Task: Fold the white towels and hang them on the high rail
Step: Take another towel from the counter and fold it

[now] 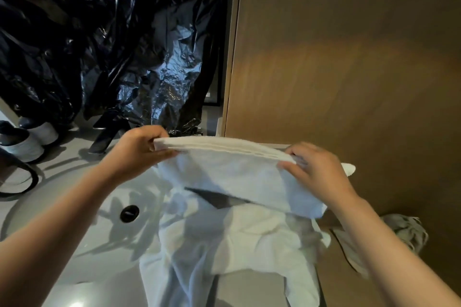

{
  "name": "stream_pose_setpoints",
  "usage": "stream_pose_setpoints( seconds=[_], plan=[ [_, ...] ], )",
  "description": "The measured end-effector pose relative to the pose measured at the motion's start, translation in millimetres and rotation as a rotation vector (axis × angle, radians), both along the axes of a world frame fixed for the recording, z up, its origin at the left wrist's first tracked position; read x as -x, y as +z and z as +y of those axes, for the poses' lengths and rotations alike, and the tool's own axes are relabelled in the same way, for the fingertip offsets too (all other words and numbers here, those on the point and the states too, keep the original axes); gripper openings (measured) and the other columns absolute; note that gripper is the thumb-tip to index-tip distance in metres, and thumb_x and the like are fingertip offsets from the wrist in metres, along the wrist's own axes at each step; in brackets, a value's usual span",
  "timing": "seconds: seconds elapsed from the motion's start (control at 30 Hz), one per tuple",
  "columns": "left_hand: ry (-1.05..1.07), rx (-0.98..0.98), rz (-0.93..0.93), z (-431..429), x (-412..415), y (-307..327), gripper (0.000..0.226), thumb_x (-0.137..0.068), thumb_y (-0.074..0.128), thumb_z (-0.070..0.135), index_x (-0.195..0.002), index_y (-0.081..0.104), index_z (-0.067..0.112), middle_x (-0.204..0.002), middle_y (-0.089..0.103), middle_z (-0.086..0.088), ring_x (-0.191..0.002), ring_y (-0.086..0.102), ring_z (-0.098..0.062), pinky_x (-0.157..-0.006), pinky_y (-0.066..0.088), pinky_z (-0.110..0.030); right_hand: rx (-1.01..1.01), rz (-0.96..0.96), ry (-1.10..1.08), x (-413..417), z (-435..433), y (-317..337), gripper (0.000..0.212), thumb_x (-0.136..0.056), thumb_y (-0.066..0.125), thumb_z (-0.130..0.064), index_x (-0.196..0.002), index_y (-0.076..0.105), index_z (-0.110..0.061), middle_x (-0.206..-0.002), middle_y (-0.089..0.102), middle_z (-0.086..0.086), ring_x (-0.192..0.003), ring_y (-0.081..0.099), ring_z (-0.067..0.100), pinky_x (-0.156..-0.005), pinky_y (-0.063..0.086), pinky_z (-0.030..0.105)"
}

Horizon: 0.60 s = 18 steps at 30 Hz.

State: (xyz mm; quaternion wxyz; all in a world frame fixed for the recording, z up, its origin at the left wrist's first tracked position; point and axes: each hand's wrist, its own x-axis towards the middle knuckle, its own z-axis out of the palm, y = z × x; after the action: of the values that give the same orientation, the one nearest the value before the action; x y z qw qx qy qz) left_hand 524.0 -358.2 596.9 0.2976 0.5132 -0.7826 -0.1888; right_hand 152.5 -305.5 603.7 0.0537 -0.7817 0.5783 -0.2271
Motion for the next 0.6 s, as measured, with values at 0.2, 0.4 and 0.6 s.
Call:
stream_pose_setpoints(
  seconds=[0.2,0.4,0.6],
  plan=[
    [0.195,-0.1,-0.093,40.6,-5.9,-44.9,0.032,-0.072,0.084,0.022,-0.072,0.054,0.032,-0.058,0.059,0.011,-0.047,0.06,-0.003,-0.043,0.041,-0.018,-0.033,0.142,0.124,-4.8,34.5,-41.6,0.013,-0.084,0.077,-0.025,-0.093,0.071,-0.02,-0.088,0.065,-0.004,-0.076,0.064,0.021,-0.059,0.045,0.028],
    [0.261,-0.404,0.027,83.6,-13.9,-101.4,0.022,-0.07,0.085,0.012,-0.075,0.065,0.018,-0.063,0.062,0.006,-0.051,0.06,0.004,-0.049,0.042,-0.01,-0.259,0.064,0.169,-17.2,77.3,-94.5,0.02,-0.081,0.065,-0.041,-0.089,0.071,-0.024,-0.088,0.063,-0.012,-0.077,0.064,0.014,-0.06,0.049,0.027],
    [0.353,-0.76,0.352,103.5,-18.5,-113.6,0.041,-0.058,0.088,0.044,-0.078,0.072,0.012,-0.083,0.073,-0.001,-0.077,0.071,-0.016,-0.071,0.056,-0.022,-0.429,0.034,0.152,-23.7,85.5,-111.4,0.033,-0.076,0.071,-0.06,-0.084,0.07,-0.028,-0.077,0.055,-0.017,-0.07,0.054,0.007,-0.062,0.043,0.018]
  ],
)
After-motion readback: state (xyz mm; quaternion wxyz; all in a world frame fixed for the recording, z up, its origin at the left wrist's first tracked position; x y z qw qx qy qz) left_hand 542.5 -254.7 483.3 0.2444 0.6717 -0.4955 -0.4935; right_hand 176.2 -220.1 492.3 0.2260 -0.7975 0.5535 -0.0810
